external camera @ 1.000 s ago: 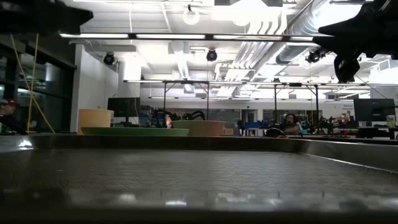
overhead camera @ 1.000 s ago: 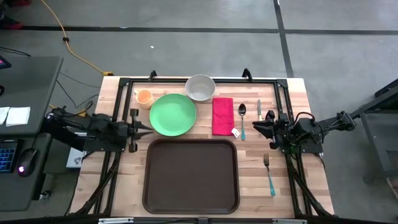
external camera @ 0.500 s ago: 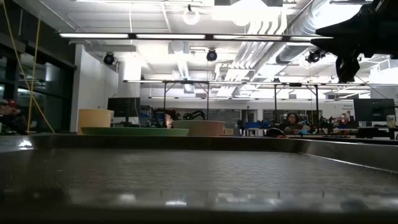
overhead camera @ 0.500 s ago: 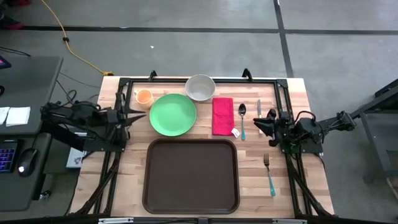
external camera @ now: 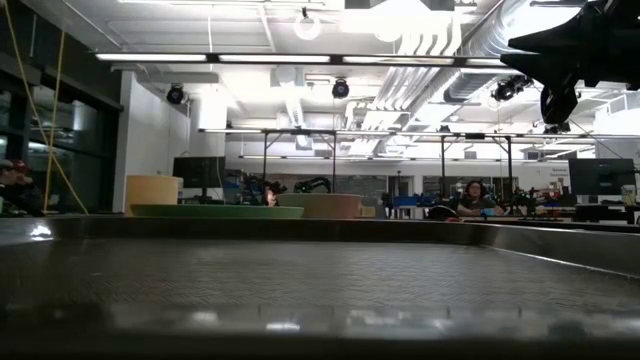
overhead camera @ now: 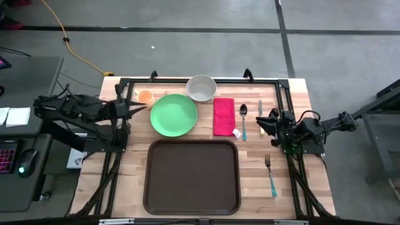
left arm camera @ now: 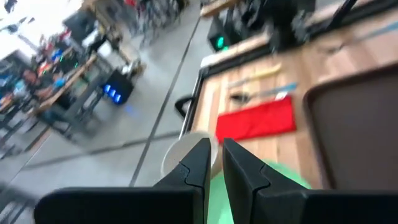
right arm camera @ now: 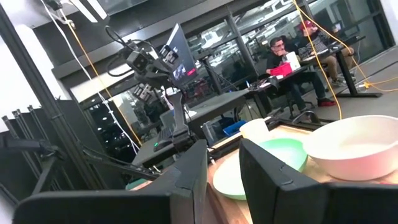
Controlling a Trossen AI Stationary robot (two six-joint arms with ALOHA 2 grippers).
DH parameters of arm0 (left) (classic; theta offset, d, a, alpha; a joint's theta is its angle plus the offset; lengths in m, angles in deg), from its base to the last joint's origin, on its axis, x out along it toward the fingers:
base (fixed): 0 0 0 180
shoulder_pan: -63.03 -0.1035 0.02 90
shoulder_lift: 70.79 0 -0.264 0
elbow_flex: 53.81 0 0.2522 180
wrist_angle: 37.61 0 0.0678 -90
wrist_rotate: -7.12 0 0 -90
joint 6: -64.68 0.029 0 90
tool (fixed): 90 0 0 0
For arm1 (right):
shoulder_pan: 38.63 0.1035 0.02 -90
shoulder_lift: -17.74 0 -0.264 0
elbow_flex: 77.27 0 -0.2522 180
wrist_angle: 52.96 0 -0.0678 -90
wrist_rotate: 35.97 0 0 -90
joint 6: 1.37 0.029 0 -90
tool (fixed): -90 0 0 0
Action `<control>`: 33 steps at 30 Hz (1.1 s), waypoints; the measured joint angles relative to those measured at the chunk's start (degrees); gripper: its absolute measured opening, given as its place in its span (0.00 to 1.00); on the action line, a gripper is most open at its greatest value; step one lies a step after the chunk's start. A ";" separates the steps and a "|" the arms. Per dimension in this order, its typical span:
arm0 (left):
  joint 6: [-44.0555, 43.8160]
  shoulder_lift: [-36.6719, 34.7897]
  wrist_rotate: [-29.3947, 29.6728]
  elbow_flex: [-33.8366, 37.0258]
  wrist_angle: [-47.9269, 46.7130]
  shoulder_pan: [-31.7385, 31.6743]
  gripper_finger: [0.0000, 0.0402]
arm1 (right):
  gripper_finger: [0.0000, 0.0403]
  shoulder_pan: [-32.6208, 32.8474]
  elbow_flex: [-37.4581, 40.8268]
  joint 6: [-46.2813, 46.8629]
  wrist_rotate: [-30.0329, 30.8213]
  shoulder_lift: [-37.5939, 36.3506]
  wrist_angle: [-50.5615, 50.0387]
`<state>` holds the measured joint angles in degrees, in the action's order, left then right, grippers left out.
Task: Set up tray
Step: Put the light orange cup on the brown serving tray
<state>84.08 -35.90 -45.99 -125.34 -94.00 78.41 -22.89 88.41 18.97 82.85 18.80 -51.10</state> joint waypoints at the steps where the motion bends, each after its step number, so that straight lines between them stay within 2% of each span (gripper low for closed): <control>1: -0.61 0.88 0.87 -1.00 -1.79 0.00 0.18 | 0.18 -0.01 0.00 -0.02 0.00 0.00 0.01; 10: -6.87 6.42 7.15 -6.12 -13.46 -0.02 0.18 | 0.18 0.01 -0.02 0.11 0.00 0.00 -0.03; 19: -20.68 7.40 6.96 -6.37 -24.56 -0.03 0.18 | 0.18 0.01 -0.02 0.13 -0.02 0.00 -0.07; 26: -26.15 8.32 6.96 -6.37 -27.97 -0.02 0.18 | 0.18 0.00 -0.02 0.13 -0.03 0.00 -0.07; 33: -30.69 12.46 7.53 -6.37 -29.14 -0.04 0.18 | 0.18 0.01 -0.02 0.13 -0.04 0.00 -0.09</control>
<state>53.39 -23.44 -38.46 -131.71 -123.14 78.37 -22.88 88.39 19.10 82.80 18.80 -51.20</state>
